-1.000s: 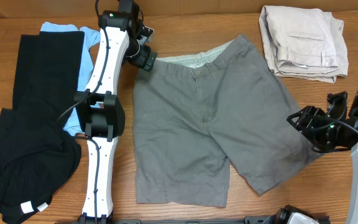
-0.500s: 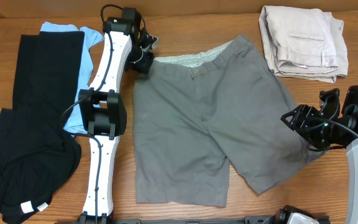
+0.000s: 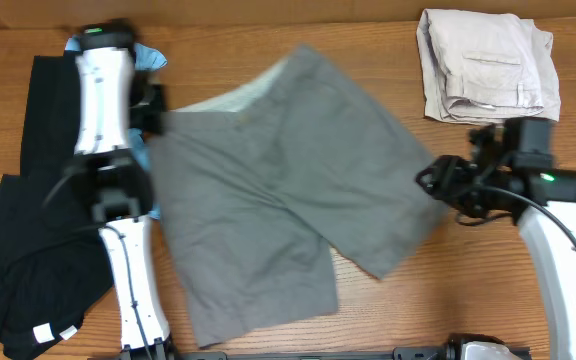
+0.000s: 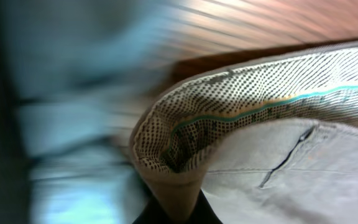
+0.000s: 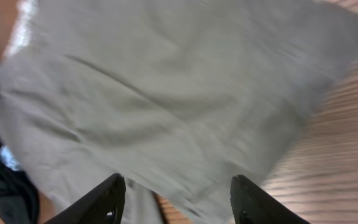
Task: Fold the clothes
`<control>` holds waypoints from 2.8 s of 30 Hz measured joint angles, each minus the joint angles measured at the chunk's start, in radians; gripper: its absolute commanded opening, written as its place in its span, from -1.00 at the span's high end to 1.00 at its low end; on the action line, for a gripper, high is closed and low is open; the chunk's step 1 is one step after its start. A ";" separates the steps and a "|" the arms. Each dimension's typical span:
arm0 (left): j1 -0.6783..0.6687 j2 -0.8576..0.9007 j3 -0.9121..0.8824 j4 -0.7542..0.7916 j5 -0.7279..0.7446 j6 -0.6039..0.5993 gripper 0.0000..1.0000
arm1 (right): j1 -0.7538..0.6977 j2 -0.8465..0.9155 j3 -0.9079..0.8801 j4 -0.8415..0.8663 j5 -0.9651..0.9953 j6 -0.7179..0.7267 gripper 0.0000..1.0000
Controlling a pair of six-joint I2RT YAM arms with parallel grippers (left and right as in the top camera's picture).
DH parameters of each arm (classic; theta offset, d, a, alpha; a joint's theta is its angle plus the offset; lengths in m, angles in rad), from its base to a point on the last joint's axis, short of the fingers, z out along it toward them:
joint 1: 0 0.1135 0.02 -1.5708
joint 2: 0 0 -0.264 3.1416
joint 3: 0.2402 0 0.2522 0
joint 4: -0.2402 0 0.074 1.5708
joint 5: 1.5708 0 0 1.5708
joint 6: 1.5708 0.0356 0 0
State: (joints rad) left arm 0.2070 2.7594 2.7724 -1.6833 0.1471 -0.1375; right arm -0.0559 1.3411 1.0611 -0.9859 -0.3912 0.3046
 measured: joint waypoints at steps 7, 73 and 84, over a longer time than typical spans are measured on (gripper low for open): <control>0.124 -0.002 0.002 -0.004 0.166 -0.010 0.65 | 0.149 0.163 0.000 0.015 0.070 0.145 -0.16; -0.155 -0.591 0.014 0.179 0.227 0.276 -0.79 | -0.002 0.390 -0.262 0.548 -0.086 0.217 0.92; -0.188 -0.406 0.004 0.232 0.219 0.276 -0.77 | -0.103 0.431 -0.158 0.536 0.070 0.146 0.80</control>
State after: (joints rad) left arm 0.0189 2.3539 2.7762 -1.4517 0.3656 0.1387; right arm -0.1589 1.7725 0.9035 -0.4500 -0.3210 0.4507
